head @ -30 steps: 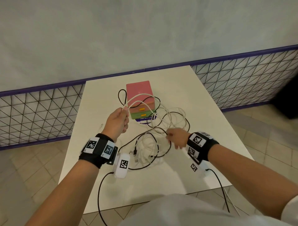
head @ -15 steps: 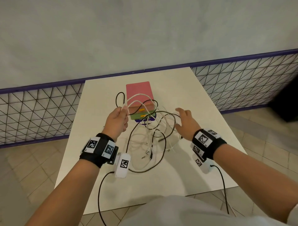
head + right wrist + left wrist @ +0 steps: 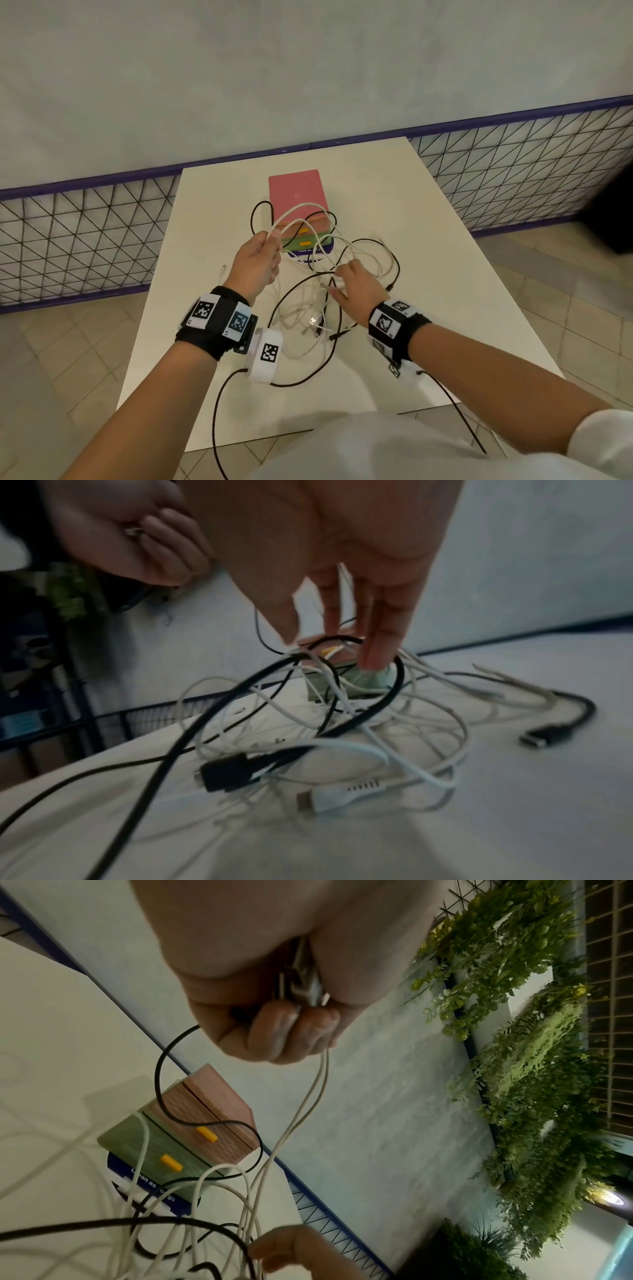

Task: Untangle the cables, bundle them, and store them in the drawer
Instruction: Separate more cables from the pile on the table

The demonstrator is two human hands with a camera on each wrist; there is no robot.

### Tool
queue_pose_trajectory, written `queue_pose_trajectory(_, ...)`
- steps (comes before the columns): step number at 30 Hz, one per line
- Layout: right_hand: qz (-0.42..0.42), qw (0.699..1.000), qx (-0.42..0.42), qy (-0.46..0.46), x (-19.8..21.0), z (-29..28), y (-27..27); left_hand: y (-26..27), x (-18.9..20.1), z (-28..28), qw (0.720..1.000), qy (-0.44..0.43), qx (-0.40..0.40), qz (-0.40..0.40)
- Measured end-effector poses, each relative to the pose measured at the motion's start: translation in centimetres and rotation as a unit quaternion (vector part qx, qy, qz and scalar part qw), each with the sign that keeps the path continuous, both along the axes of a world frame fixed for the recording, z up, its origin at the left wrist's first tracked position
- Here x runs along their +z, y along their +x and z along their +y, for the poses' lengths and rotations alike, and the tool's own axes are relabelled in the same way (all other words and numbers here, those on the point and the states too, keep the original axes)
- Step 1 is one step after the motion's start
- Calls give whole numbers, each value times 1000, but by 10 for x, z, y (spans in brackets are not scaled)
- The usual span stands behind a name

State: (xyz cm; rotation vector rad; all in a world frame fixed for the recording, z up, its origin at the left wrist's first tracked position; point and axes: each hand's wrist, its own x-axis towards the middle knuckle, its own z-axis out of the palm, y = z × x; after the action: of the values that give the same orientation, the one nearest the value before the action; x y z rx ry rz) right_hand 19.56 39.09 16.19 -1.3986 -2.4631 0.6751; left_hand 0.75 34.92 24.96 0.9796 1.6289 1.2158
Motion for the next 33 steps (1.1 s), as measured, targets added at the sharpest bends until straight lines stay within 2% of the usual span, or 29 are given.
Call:
queue_pose_trajectory(2, -29, 993, -76, -84, -2, 8, -2, 2, 1, -1, 1000, -2, -2, 0)
queue_pose_trajectory(5, 60, 976, -157, -142, -9, 12, -4, 4, 0, -3, 1000, -1, -5, 3)
queue_pose_trajectory(10, 112, 948, -210, -214, -10, 13, -6, 6, -3, -5, 1000, 0, -13, 0)
queue_pose_trajectory(11, 144, 931, -223, -248, -11, 15, -7, 7, -4, -5, 1000, 0, -15, -1)
queue_pose_trajectory(13, 224, 878, -272, -324, -11, 17, -15, 9, -4, -5, 1000, -3, -22, -3)
queue_pose_trajectory(14, 248, 859, -301, -331, -9, 17, -18, 10, -5, -5, 1000, -5, -25, -4)
queue_pose_trajectory(15, 259, 854, -318, -320, -7, 17, -20, 10, -5, -6, 1000, -5, -26, -5)
queue_pose_trajectory(17, 239, 893, -278, -261, 5, 10, -21, 11, -5, -5, 1000, -1, -24, -4)
queue_pose_trajectory(19, 202, 952, -159, -165, 19, -2, -20, 11, -4, -3, 1000, 8, -19, 9)
queue_pose_trajectory(21, 156, 987, -38, -25, 29, -13, -19, 11, -1, -1, 999, 26, -16, 19)
queue_pose_trajectory(23, 126, 989, 40, 71, 34, -16, -20, 13, 1, 1, 999, 45, -15, 17)
queue_pose_trajectory(24, 119, 989, 51, 76, 39, -15, -19, 15, 2, 1, 998, 51, -15, 16)
queue_pose_trajectory(27, 126, 991, 48, 27, 54, -11, -15, 19, 4, 3, 998, 58, -17, 18)
queue_pose_trajectory(31, 177, 975, 134, -32, 76, -14, -11, 22, 6, 4, 997, 62, -34, 17)
queue_pose_trajectory(33, 161, 979, 121, -41, 86, -10, -8, 24, 5, 6, 997, 63, -38, 9)
